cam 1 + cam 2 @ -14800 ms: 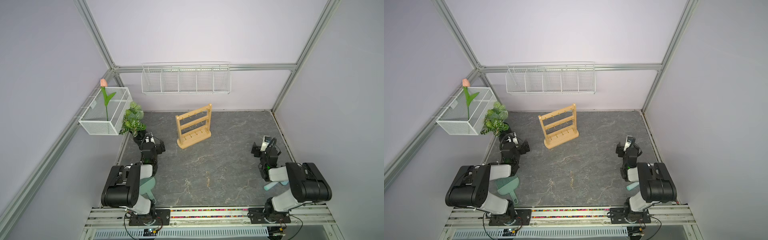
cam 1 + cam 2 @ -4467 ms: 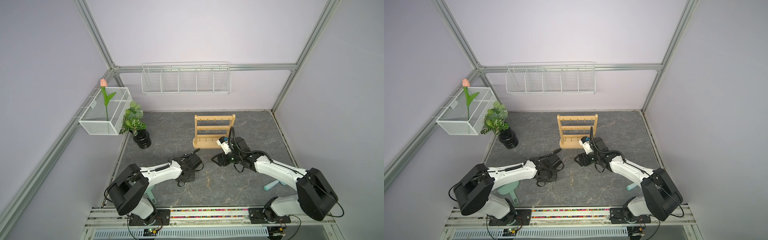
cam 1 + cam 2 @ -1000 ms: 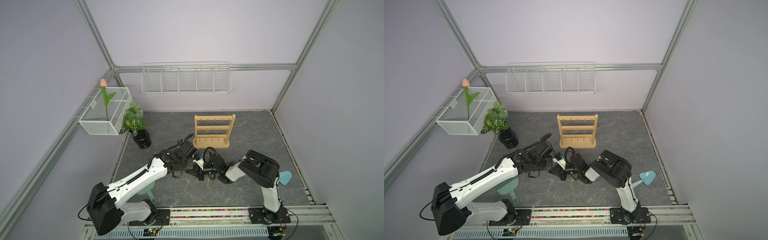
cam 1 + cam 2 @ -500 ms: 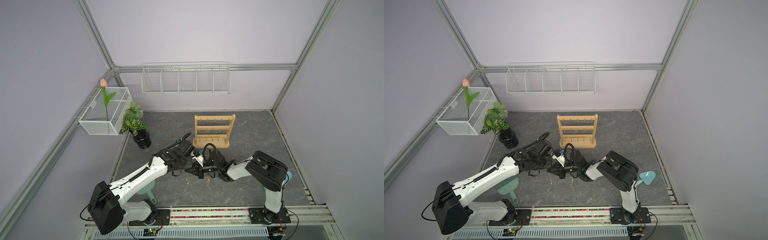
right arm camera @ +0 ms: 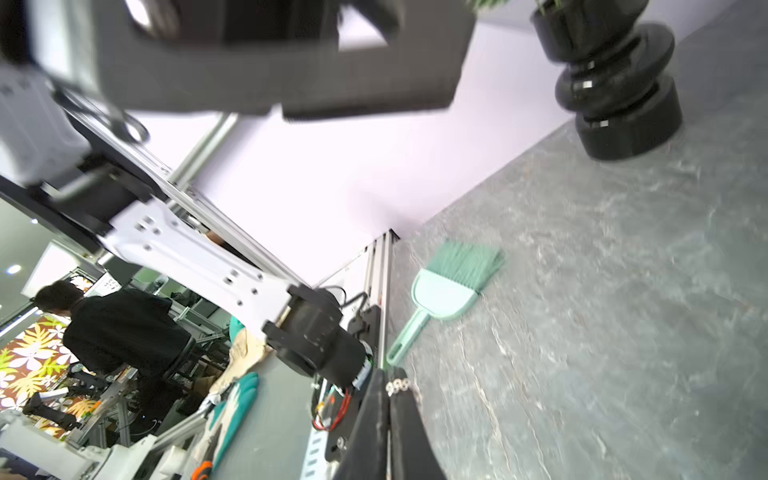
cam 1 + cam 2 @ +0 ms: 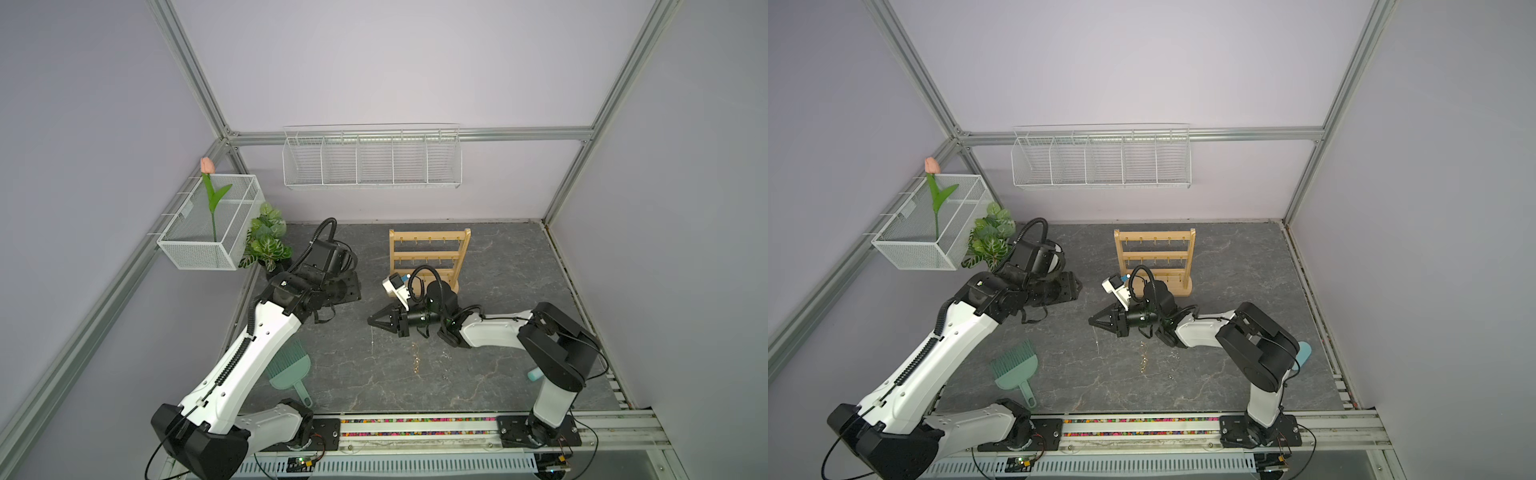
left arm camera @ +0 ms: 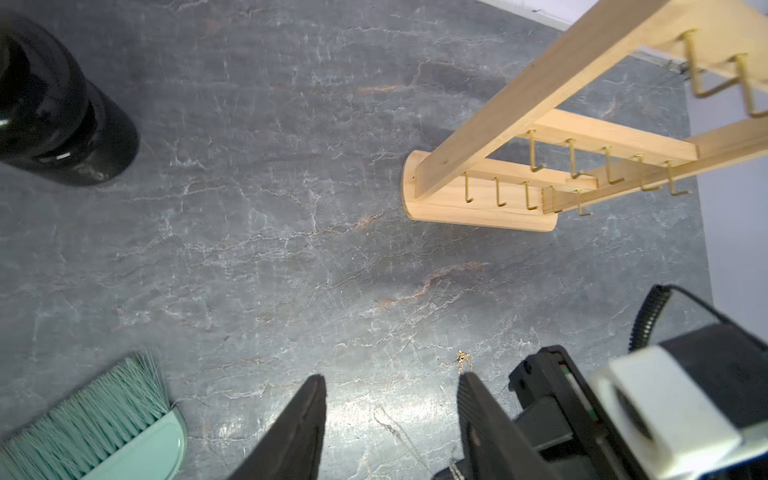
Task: Hang the necklace on the jewelry display stand
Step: Pick up the necklace from the center of the board.
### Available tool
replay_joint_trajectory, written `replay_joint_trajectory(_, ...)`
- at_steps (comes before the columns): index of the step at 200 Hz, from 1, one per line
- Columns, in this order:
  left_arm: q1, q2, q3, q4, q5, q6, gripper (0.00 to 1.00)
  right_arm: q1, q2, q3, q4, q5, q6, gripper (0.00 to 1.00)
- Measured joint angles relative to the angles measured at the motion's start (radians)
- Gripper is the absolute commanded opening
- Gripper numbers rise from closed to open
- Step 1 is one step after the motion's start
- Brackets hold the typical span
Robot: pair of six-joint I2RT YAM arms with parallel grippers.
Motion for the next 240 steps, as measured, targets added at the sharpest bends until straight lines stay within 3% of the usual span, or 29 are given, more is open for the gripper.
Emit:
replay_joint_trajectory(37, 0.0, -0.061, -0.118, 0.055, 0.052, 0.041, 0.52, -0.037, -0.118, 0.125, -0.204, -0.005, 0.014, 0.07)
replay_joint_trajectory(75, 0.0, -0.164, -0.275, 0.225, 0.158, 0.045, 0.5, -0.073, -0.211, 0.268, -0.5, 0.034, -0.034, 0.07)
replay_joint_trajectory(115, -0.021, -0.187, -0.323, 0.407, 0.259, 0.068, 0.41, -0.089, -0.232, 0.431, -0.776, 0.099, -0.092, 0.07)
replay_joint_trajectory(144, -0.061, -0.19, -0.332, 0.494, 0.297, 0.108, 0.41, -0.1, -0.231, 0.509, -0.925, 0.14, -0.12, 0.07)
replay_joint_trajectory(188, -0.066, -0.205, -0.333, 0.575, 0.322, 0.14, 0.41, -0.101, -0.23, 0.54, -1.038, 0.175, -0.143, 0.07)
replay_joint_trajectory(240, -0.066, -0.179, -0.332, 0.633, 0.312, 0.151, 0.31, -0.101, -0.224, 0.54, -1.059, 0.185, -0.143, 0.07)
